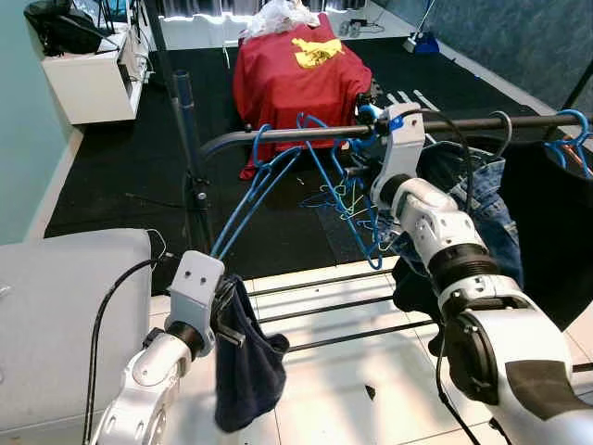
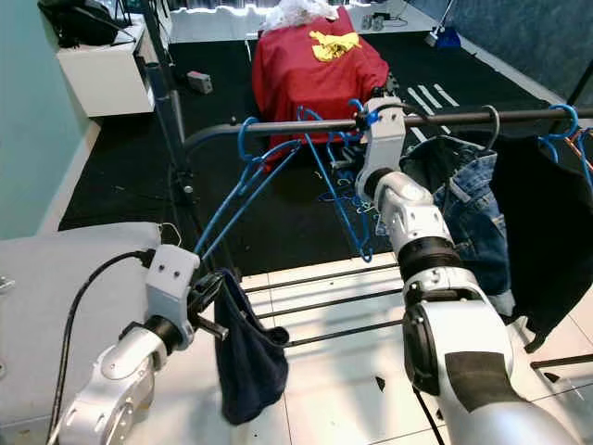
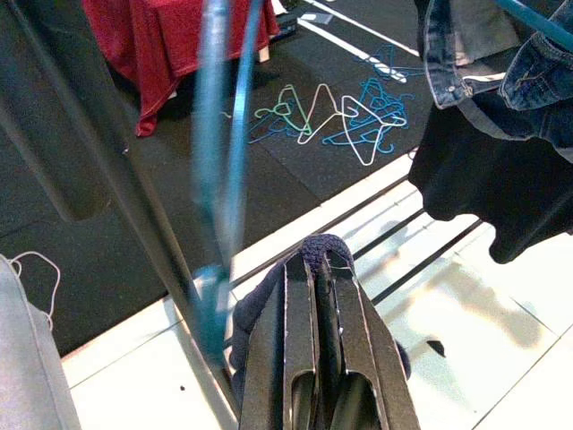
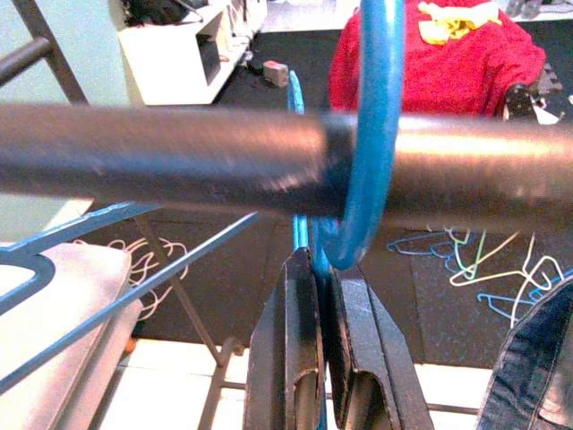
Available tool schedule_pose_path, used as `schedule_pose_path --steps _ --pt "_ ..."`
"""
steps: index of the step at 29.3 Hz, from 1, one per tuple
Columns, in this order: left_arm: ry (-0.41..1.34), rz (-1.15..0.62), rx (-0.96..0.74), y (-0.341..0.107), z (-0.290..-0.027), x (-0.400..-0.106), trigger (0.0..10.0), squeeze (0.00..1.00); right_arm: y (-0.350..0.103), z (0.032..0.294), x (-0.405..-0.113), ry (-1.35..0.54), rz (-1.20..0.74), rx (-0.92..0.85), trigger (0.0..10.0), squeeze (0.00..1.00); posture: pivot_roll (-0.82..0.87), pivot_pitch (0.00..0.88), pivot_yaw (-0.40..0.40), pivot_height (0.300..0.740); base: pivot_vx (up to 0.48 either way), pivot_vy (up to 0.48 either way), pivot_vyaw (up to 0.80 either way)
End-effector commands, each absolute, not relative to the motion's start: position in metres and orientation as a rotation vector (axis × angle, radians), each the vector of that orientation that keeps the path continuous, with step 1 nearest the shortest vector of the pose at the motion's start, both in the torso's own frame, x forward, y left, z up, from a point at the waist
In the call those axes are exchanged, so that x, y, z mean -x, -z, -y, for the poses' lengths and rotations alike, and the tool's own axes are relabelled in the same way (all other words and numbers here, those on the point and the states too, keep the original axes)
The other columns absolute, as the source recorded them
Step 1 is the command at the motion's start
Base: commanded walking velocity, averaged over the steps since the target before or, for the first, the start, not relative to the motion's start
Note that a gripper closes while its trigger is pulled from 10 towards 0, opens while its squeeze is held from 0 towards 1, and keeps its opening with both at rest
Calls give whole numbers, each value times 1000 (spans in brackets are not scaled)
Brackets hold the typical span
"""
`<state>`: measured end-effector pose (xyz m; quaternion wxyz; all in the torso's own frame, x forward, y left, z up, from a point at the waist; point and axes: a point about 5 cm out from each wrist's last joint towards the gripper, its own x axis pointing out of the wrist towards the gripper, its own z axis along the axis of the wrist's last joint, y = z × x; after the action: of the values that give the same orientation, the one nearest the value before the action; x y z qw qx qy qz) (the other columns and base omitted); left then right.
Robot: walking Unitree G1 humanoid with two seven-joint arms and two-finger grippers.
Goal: Hang hanger
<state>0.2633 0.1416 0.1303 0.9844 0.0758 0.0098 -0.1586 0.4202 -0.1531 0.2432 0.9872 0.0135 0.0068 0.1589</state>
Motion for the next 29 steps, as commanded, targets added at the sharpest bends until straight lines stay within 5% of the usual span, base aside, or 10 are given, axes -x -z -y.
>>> schedule_pose_path --steps 1,5,6,9,10,11,12,13,29 --pt "326 -21 -177 -132 -142 -260 10000 0 -245 155 -421 -314 -9 -31 10000 0 63 136 -32 740 0 0 0" --pt "336 -38 -181 -130 -143 -260 10000 0 -246 157 -422 -296 -15 -31 10000 90 61 136 -30 740 0 0 0" --pt "339 -39 -180 -131 -143 -261 10000 0 -247 158 -423 -285 -15 -30 10000 875 60 135 -31 740 0 0 0" --pt "340 -39 -180 -131 -143 -261 10000 0 -247 158 -423 -279 -16 -29 10000 875 60 134 -31 740 0 0 0" --pt "341 -39 -180 -131 -142 -261 10000 0 -247 159 -423 -277 -15 -27 10000 961 58 131 -30 740 0 0 0" --pt "342 -37 -180 -132 -142 -262 10000 0 -248 159 -423 -271 -12 -17 10000 588 55 127 -29 740 0 0 0" --pt "342 -37 -180 -132 -142 -262 10000 0 -248 159 -423 -271 -12 -17 10000 588 55 127 -29 740 0 0 0" --pt "342 -35 -181 -132 -141 -264 10000 0 -248 159 -423 -265 -7 -5 10000 0 54 125 -29 740 0 0 0" --pt "336 -28 -184 -131 -142 -273 10000 0 -244 155 -415 -300 94 72 10000 0 29 73 -19 740 0 0 0"
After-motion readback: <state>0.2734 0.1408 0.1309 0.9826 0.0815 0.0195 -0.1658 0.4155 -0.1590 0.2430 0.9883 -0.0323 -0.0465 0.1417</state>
